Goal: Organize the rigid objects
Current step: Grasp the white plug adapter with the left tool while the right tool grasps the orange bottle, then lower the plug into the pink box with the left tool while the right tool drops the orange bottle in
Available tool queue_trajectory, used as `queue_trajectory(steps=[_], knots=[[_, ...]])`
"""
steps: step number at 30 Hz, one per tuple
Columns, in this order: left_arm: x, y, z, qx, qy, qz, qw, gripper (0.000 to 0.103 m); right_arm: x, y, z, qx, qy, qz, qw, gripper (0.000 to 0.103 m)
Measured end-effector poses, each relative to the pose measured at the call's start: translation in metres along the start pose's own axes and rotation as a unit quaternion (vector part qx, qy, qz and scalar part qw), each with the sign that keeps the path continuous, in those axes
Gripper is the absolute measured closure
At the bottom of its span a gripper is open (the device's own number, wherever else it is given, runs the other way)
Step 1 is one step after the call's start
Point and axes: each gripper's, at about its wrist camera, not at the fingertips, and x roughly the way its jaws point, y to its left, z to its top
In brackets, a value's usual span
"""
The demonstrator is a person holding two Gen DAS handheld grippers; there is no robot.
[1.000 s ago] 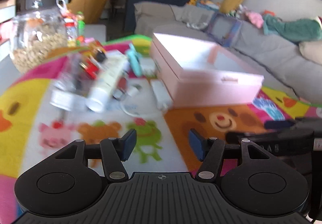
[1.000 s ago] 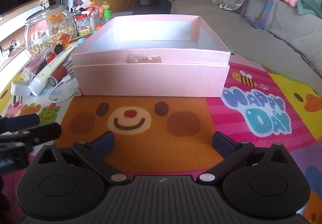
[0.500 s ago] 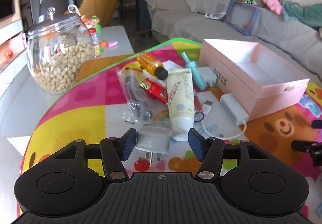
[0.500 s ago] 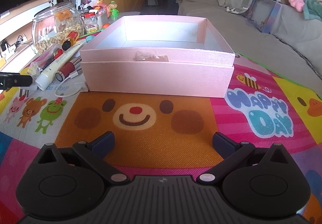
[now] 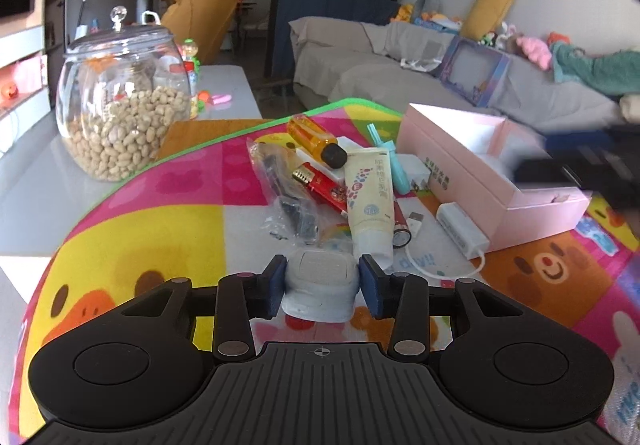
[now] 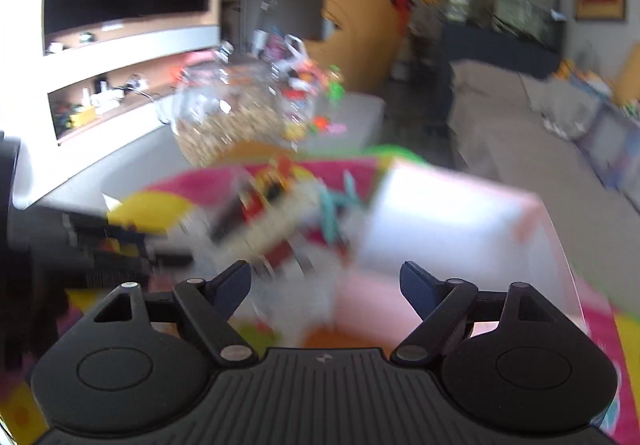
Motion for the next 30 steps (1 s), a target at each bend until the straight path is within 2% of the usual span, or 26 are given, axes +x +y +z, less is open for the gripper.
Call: queue_trajectory(steps=[2,6,8,12,13,14,17,20,23,25,30], knots=[[-0.01,0.004,-0.003,-0.008,-0.006,-0.004,0.9999,0.059,0.031,0.011,0.032,-0.013,0.006,0.005,1.0,0.039],[-0.025,0.008,-0.01,-0.026,-0.016,-0.021,0.9993,0.059,0.113,0.028,0.071,-0.03,0.031,-0.014,0.999,0.044],[-0.029,0.011,-0.013,-0.032,-0.017,-0.032,0.9988,0.059,0.154,0.032,0.077,-0.027,0.058,-0.015,0.998,0.056],[-0.034,0.016,-0.017,-0.041,-0.016,-0.046,0.998,0.059,0.207,0.034,0.072,-0.024,0.102,-0.029,0.994,0.062],[-0.035,0.017,-0.018,-0.043,-0.016,-0.049,0.9977,0.059,0.21,0.032,0.068,-0.02,0.114,-0.023,0.993,0.072],[-0.036,0.018,-0.019,-0.045,-0.018,-0.052,0.9974,0.059,0.207,0.03,0.064,-0.015,0.116,-0.013,0.993,0.075],[-0.038,0.019,-0.019,-0.051,-0.017,-0.064,0.9965,0.059,0.173,0.025,0.056,0.004,0.117,0.019,0.993,0.075],[-0.043,0.011,-0.02,-0.044,-0.014,-0.081,0.9957,0.059,0.111,0.02,0.042,0.023,0.104,0.062,0.992,0.075],[-0.047,-0.006,-0.021,-0.025,-0.004,-0.101,0.9946,0.059,0.045,0.013,0.017,0.032,0.082,0.084,0.993,0.075],[-0.049,-0.021,-0.021,-0.002,0.003,-0.114,0.9935,0.059,0.007,0.002,-0.002,0.047,0.072,0.078,0.993,0.075],[-0.056,-0.065,-0.004,0.045,0.002,-0.148,0.988,0.059,-0.069,-0.034,-0.054,0.085,0.052,0.014,0.995,0.075]])
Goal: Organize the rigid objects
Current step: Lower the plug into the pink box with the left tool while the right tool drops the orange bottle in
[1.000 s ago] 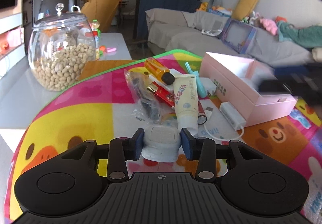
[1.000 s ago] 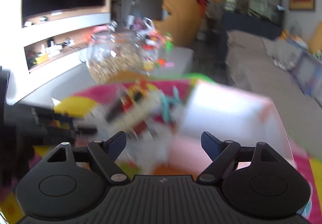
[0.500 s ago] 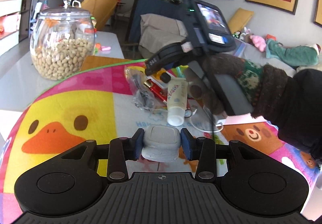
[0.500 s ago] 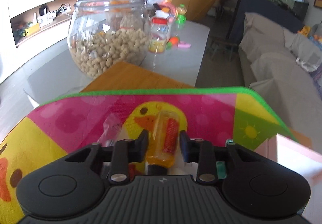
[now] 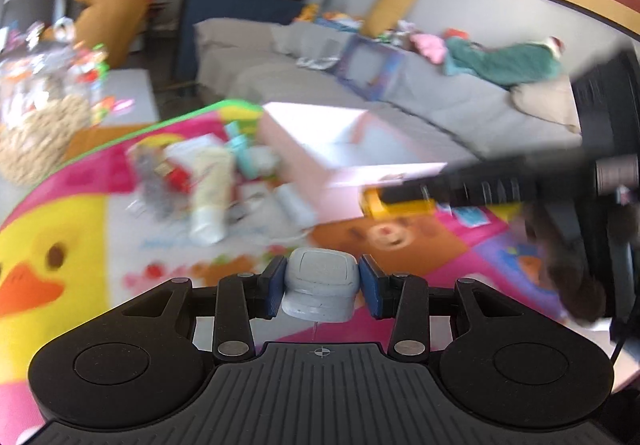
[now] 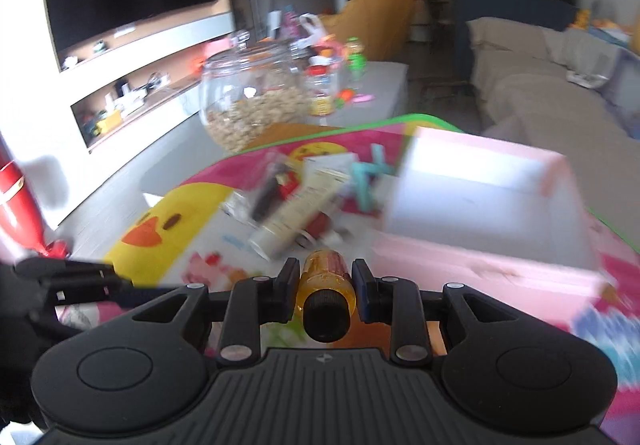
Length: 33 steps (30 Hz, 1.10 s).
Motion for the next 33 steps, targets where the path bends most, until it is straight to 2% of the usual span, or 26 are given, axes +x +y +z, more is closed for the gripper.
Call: queue_trajectory(steps=[3,6,8,10,12,14,17,22,28,30,32,33], knots=[[0.004,-0.033,0.029,0.037,-0.023,-0.013,0.999,0.059,-0.022,-0.019,-0.027,0.007,-0.005,-0.038,0.999,0.075],[0.018,-0.059,0.077,0.073,-0.073,-0.01,0.9946,0.059,-0.034,-0.037,-0.043,0.027,-0.008,-0.047,0.998,0.075],[0.034,-0.063,0.11,0.048,-0.103,-0.022,0.9932,0.059,-0.039,-0.047,-0.048,0.04,-0.014,-0.053,0.998,0.075],[0.057,-0.064,0.136,0.028,-0.099,-0.034,0.9941,0.059,-0.043,-0.054,-0.051,0.05,-0.024,-0.056,0.997,0.075],[0.072,-0.064,0.149,0.016,-0.1,-0.01,0.9948,0.059,-0.046,-0.061,-0.052,0.06,-0.03,-0.058,0.996,0.075],[0.072,-0.062,0.145,0.007,-0.124,0.016,0.9921,0.059,-0.046,-0.066,-0.053,0.066,-0.032,-0.062,0.995,0.075],[0.06,-0.043,0.119,-0.028,-0.128,0.013,0.9913,0.059,-0.042,-0.074,-0.051,0.079,-0.029,-0.062,0.995,0.075],[0.044,-0.005,0.062,-0.053,-0.071,0.046,0.995,0.059,-0.033,-0.082,-0.019,0.099,-0.055,-0.053,0.992,0.075],[0.045,0.034,0.019,-0.08,-0.013,0.081,0.9935,0.059,-0.008,-0.092,0.072,0.111,-0.132,-0.029,0.985,0.074],[0.043,0.039,0.013,-0.071,-0.008,0.101,0.9923,0.059,0.003,-0.092,0.093,0.102,-0.133,-0.049,0.985,0.063],[0.039,0.043,0.007,-0.065,-0.007,0.113,0.9914,0.059,0.006,-0.086,0.095,0.084,-0.136,-0.071,0.985,0.046],[0.038,0.045,0.004,-0.065,-0.007,0.118,0.9908,0.059,0.007,-0.084,0.09,0.073,-0.137,-0.077,0.985,0.043]])
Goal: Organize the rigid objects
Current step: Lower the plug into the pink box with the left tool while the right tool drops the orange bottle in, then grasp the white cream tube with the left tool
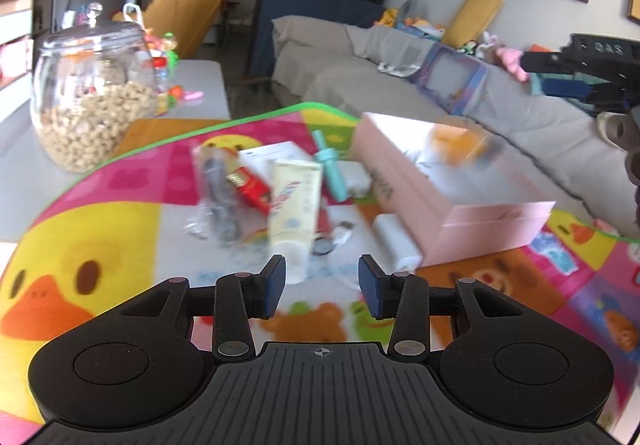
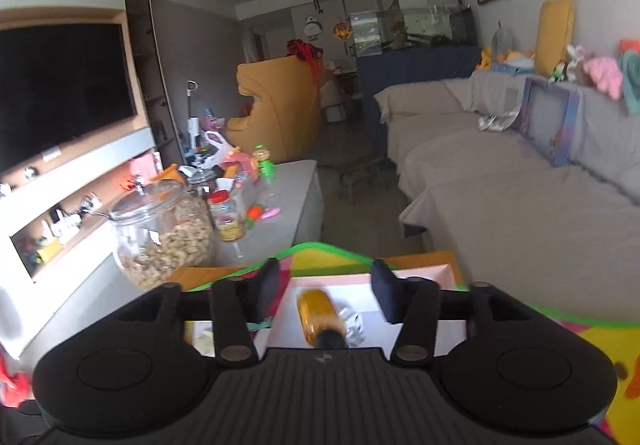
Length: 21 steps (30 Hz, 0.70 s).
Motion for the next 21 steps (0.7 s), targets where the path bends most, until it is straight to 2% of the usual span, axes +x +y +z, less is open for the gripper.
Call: queue_trajectory(steps=[2,4,7,9,12,15,16,17,21], knots=[[0.001,0.005,-0.004,-0.005,0.001,0.012,0.9999,0.059,-0.003,0.002,-0.018,-0.017,0.009,-0.002,1.0,0.036],[0.005,0.008,-0.004,-0.01,0.002,0.013,0.9999,0.059,-0.005,0.005,-0.044,-0.038,0.029,-0.005,0.999,0.033],[0.01,0.007,0.001,-0.011,0.0,0.009,0.9999,0.059,-0.011,0.011,-0.084,-0.056,0.047,-0.025,0.997,0.033],[0.02,0.003,0.009,-0.007,-0.001,0.012,0.9999,0.059,-0.011,0.015,-0.103,-0.067,0.075,-0.027,0.995,0.033],[0.043,0.001,0.022,-0.004,0.009,0.027,0.9996,0.059,-0.007,0.016,-0.119,-0.056,0.115,0.007,0.992,0.033],[0.071,-0.001,0.03,0.004,0.042,0.034,0.9985,0.057,-0.006,0.021,-0.127,-0.048,0.127,0.018,0.991,0.033],[0.077,-0.002,0.031,0.008,0.047,0.035,0.9982,0.05,-0.006,0.022,-0.129,-0.048,0.129,0.018,0.99,0.033],[0.083,-0.002,0.033,0.01,0.049,0.034,0.9982,0.05,-0.006,0.023,-0.131,-0.049,0.131,0.018,0.99,0.033],[0.09,-0.005,0.041,0.018,0.031,0.042,0.9985,0.06,-0.006,0.026,-0.138,-0.059,0.14,0.021,0.988,0.033]])
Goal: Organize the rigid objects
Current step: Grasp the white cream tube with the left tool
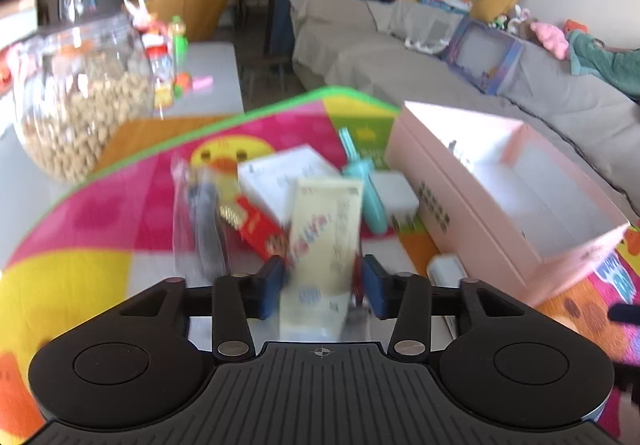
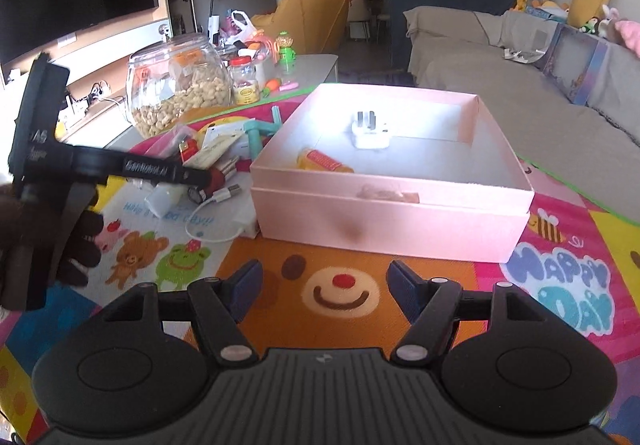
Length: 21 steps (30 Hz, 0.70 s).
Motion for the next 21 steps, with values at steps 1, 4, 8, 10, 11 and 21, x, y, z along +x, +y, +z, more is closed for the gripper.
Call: queue_trajectory(steps=[1,4,8,10,11,21], knots=[[-0.001,0.0,0.001,0.006,-0.006,-0.001,1.0,0.062,0.001,0.001,-0.002,-0.004,0.003,-0.001,1.0,0.033],[-0.009,0.002,-0.004,0.003,-0.003,-0.012,0.9999,0.064,0.003,0.005,-0.006,-0.013,0.009,0.002,1.0,0.033],[-0.042,0.008,-0.027,0.017,0.011,-0.029,0.9994,0.067,0.004,0.011,-0.007,-0.017,0.014,0.011,1.0,0.033],[-0.062,0.012,-0.042,0.031,0.02,-0.024,0.999,0.071,0.003,0.016,-0.003,-0.024,0.012,0.014,1.0,0.033],[-0.072,0.015,-0.049,0.037,0.025,-0.017,0.9989,0.072,0.003,0.02,-0.002,-0.029,0.011,0.016,0.999,0.033],[-0.084,0.039,-0.072,-0.003,0.04,-0.013,0.9991,0.072,0.02,0.083,0.05,-0.076,-0.009,0.076,0.994,0.033]])
